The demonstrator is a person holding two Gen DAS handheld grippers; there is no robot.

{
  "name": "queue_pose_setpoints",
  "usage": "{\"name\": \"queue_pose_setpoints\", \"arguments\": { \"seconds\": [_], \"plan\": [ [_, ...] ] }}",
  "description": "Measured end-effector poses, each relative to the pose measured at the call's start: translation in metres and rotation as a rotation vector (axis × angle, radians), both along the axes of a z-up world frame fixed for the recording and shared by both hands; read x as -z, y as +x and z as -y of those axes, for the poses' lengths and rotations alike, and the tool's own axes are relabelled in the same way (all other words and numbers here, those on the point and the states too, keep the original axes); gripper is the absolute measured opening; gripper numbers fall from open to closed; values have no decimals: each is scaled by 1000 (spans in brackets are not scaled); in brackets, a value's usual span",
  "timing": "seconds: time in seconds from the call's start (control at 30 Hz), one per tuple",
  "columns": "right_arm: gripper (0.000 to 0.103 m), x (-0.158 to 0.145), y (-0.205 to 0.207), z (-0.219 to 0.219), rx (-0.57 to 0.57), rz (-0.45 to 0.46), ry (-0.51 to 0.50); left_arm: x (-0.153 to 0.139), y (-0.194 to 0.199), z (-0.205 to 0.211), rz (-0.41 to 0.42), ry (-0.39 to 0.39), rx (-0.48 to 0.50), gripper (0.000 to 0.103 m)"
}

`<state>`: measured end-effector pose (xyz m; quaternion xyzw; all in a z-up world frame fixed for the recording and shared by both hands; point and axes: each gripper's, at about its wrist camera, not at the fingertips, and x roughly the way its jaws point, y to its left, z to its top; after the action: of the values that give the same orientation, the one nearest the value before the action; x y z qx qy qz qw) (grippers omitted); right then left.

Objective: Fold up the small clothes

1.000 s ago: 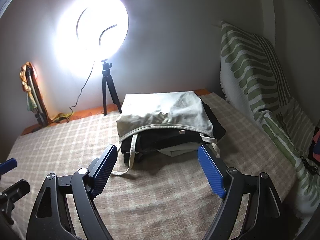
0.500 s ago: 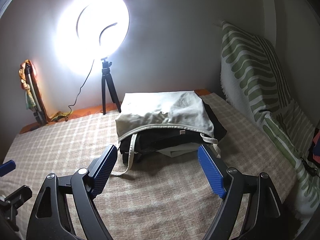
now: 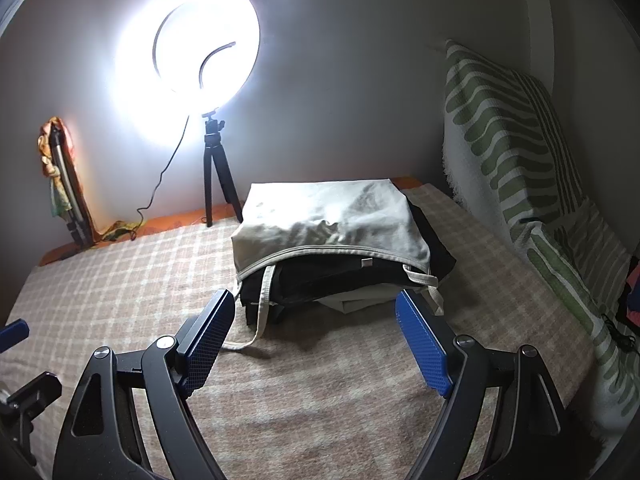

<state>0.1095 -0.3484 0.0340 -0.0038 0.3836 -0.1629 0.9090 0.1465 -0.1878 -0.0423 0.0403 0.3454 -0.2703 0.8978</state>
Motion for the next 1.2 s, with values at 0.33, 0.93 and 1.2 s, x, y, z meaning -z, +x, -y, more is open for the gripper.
{"name": "queue_pose_setpoints", "arguments": {
  "seconds": [0.33, 0.93, 1.2],
  "plan": [
    [83, 2, 2, -1, -7, -4, 1, 0, 0, -1, 0, 2, -1, 103],
    [83, 5, 5, -1, -15, -14, 6, 1, 1, -6, -7, -8, -28, 103],
    [83, 6, 6, -2, -21, -15, 7, -1, -1, -5, 9, -12, -19, 103]
  ]
}}
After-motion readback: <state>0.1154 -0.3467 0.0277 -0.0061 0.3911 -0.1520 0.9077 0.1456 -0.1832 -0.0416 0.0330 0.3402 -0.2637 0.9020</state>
